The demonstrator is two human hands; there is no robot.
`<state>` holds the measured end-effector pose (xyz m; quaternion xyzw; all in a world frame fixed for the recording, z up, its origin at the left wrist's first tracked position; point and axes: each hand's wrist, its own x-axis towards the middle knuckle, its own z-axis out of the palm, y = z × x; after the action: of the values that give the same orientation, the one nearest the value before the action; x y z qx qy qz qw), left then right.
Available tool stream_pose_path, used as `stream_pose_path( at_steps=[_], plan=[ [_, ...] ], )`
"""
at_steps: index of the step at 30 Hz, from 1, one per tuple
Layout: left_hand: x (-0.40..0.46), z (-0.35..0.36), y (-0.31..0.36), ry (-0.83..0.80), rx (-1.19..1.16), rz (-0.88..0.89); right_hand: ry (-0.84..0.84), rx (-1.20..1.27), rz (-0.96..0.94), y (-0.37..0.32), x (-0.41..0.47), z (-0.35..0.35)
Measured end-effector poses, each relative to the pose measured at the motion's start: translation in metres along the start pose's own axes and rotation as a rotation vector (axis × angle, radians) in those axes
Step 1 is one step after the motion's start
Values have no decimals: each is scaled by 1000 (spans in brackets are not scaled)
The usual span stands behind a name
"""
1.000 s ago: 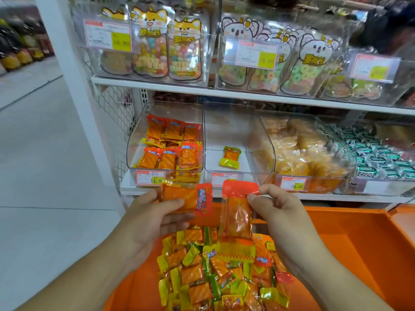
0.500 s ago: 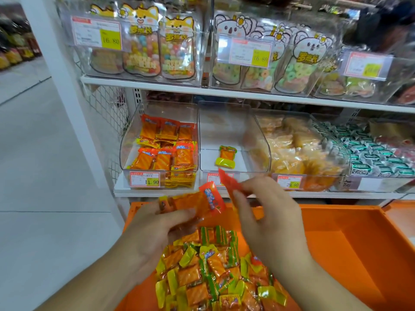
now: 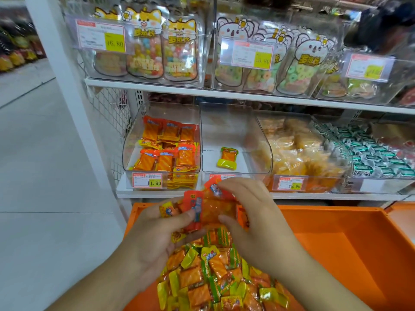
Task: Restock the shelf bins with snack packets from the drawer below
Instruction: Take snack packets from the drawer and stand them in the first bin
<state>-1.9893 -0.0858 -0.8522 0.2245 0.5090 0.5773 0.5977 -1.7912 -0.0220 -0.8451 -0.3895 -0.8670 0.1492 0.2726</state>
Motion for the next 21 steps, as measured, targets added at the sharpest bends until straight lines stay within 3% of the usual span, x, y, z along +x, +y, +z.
stream_pose_path(
  at_steps=[5,10,16,21],
  plan=[
    [-1,2,-2,-9,-56,-5,-5,14,276,3,5,-4],
    [1,5,-3,7,-138,0,29,297,504,6,9,0],
    [4,6,-9,24,-208,-19,213,465,658,18,10,4],
    [9,6,-10,70,-251,-23,298,1007,844,15,12,6]
  ],
)
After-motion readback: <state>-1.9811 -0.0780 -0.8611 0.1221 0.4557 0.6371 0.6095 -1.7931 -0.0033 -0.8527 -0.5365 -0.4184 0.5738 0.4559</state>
